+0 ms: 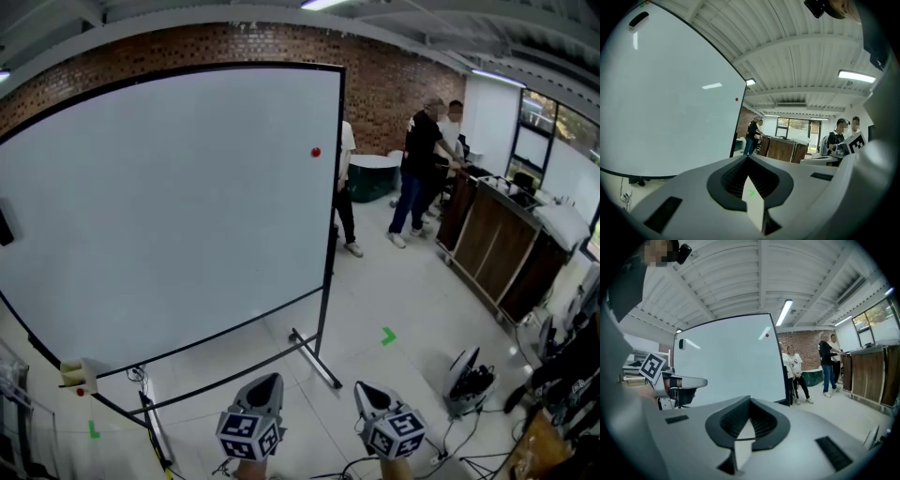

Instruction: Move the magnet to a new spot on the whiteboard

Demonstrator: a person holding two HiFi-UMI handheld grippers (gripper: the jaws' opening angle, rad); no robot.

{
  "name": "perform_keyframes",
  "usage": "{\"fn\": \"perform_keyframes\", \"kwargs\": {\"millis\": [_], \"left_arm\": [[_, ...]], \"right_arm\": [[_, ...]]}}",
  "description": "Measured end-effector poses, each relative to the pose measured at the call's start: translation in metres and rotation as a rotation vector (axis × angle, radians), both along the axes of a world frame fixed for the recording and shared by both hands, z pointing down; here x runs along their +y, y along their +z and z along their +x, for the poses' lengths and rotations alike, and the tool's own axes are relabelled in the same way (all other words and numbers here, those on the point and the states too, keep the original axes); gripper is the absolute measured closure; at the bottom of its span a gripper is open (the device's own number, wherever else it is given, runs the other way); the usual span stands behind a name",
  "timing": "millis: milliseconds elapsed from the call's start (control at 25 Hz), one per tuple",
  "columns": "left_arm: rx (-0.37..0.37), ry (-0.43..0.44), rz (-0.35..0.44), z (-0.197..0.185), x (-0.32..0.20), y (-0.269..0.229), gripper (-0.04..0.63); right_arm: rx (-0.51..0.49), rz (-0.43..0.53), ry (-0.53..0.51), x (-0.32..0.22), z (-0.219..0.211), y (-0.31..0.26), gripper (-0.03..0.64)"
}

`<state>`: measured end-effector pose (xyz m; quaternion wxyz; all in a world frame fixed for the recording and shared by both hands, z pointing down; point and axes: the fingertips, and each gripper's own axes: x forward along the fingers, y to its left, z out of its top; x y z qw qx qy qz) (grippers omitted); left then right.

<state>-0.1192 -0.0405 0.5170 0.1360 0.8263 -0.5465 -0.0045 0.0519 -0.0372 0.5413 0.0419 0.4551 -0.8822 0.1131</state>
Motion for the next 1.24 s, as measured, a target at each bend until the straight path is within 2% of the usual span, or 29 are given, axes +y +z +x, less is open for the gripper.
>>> {"fn": "perform_keyframes", "kwargs": {"millis": [720,1040,1240], "left_arm": [[-0.008,-0.03,-0.006,0.011,0.001,-0.001,0.604],[-0.016,-0.019,0.005,0.01,-0.007,-0.003,0.604],[-0.028,-0.043,0.006,0.008,-0.015,-0.004,0.604]], "right_arm": [[0.014,-0.008,-0.031,-0.006,0.009,0.001,0.615],[0.001,0.011,-0.018,-0.012,0.009,-0.003,0.615],[-0.002,0.024,-0.011,-0.016,0.011,-0.007,0.615]]}}
